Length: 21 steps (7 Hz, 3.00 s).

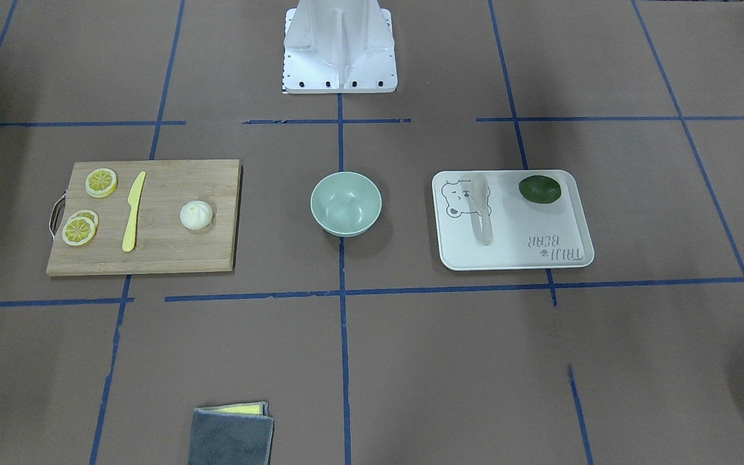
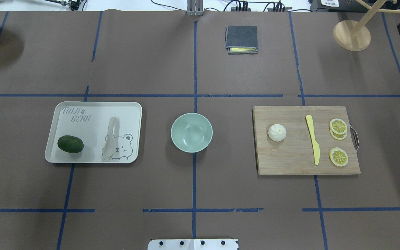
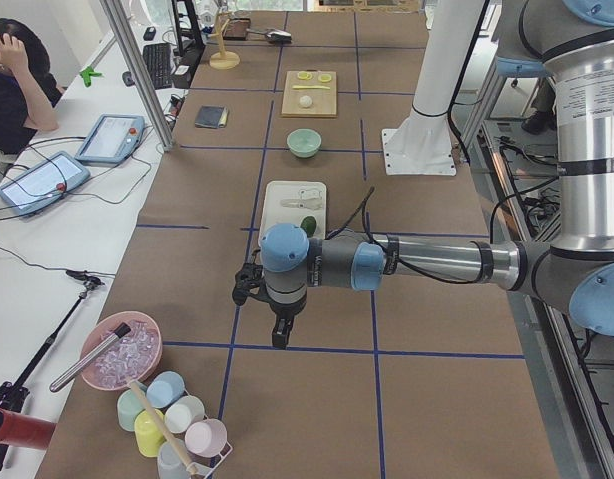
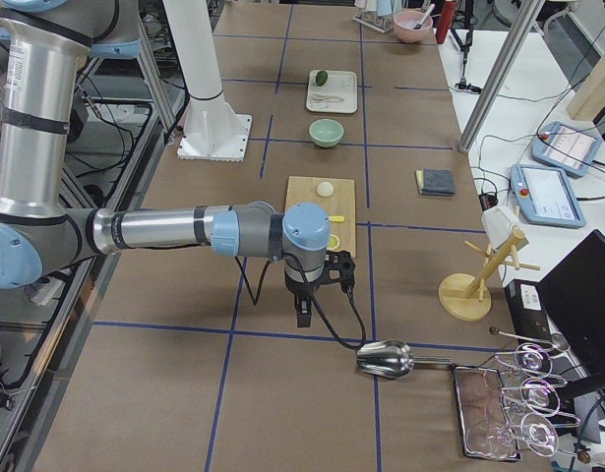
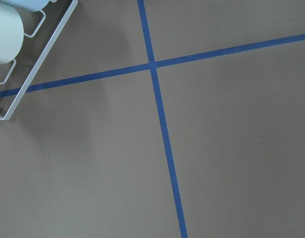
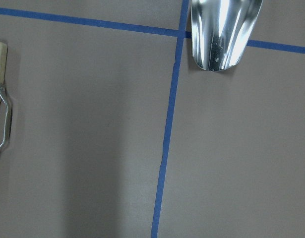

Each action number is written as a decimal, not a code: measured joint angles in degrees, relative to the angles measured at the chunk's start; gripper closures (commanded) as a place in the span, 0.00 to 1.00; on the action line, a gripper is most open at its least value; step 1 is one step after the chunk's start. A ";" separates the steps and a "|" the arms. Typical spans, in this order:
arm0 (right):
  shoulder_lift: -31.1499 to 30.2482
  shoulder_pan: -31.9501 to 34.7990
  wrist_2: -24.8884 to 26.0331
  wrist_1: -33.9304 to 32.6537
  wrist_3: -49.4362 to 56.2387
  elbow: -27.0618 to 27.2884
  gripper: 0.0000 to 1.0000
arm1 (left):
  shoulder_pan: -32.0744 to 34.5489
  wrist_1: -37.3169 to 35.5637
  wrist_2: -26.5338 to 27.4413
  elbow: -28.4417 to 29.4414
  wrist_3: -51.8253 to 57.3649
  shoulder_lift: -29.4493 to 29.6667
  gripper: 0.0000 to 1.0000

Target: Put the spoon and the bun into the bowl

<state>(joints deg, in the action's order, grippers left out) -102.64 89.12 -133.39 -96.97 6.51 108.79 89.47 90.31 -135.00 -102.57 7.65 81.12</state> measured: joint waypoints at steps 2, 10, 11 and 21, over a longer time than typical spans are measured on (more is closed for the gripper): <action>-0.02 0.00 -0.05 0.02 0.00 0.46 0.00 | 0.00 0.12 0.00 -0.01 0.12 -0.05 0.00; 9.33 -1.05 -2.36 0.03 -3.51 1.63 0.00 | -3.88 27.97 0.50 2.26 -0.43 7.21 0.00; 9.48 -1.05 -2.34 0.03 -3.75 1.63 0.00 | -4.78 36.47 0.36 3.52 -0.83 8.52 0.00; 8.35 -0.97 -2.51 4.15 -3.96 -0.30 0.00 | -44.50 27.75 30.39 1.43 -59.63 23.81 0.05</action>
<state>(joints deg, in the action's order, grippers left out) -94.29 88.15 -135.90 -92.82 2.55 108.49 44.97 118.06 -104.61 -101.14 -51.98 104.93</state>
